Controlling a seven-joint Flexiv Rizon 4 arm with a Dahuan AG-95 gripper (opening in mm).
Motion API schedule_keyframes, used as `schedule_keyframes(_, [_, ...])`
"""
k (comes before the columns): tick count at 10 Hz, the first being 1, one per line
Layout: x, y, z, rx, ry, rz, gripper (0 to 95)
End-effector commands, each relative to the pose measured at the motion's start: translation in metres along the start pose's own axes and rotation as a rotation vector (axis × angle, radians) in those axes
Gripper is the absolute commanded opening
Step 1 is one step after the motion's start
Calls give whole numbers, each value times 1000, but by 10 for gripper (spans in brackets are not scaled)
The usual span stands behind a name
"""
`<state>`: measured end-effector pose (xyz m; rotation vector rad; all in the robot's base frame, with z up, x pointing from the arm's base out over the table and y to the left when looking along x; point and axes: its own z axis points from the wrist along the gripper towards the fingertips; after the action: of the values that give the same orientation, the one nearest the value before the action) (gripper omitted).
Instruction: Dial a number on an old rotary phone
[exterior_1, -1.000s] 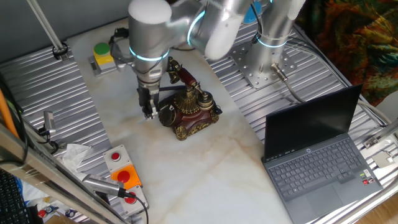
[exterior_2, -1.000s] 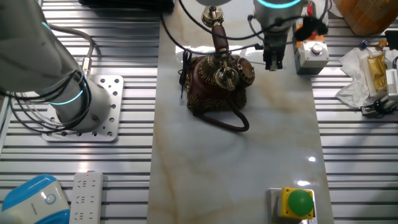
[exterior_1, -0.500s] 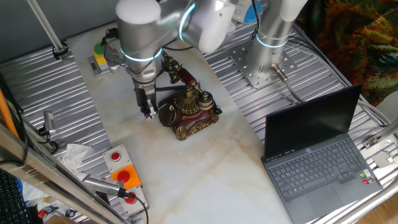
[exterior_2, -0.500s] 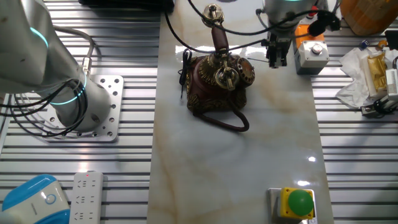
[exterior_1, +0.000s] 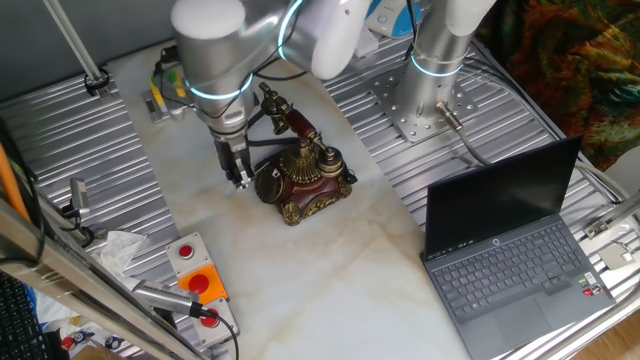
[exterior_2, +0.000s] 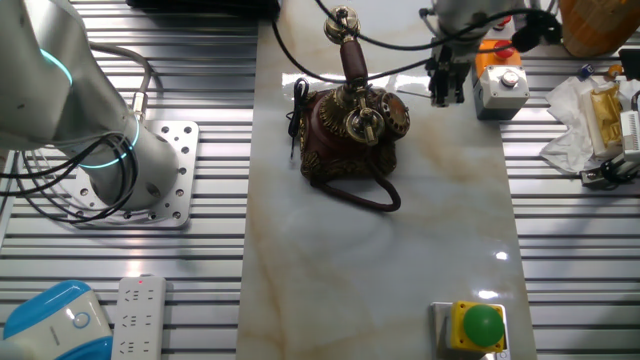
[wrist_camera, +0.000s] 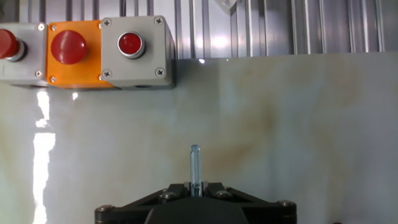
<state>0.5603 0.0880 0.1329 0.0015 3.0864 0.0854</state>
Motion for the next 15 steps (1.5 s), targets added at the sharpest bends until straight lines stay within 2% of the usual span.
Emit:
schedule_keyframes(1, [3,2,0,21,7,-2,0])
schedule_keyframes(5, [8,11,-6,36,14,-48,0])
schedule_keyframes(9, [11,13,-13,32,27,-90,0])
schedule_keyframes(12, [15,15,-20,12,32,-96,0])
schedule_keyframes(15, [21,16,-22,16,47,-113,0])
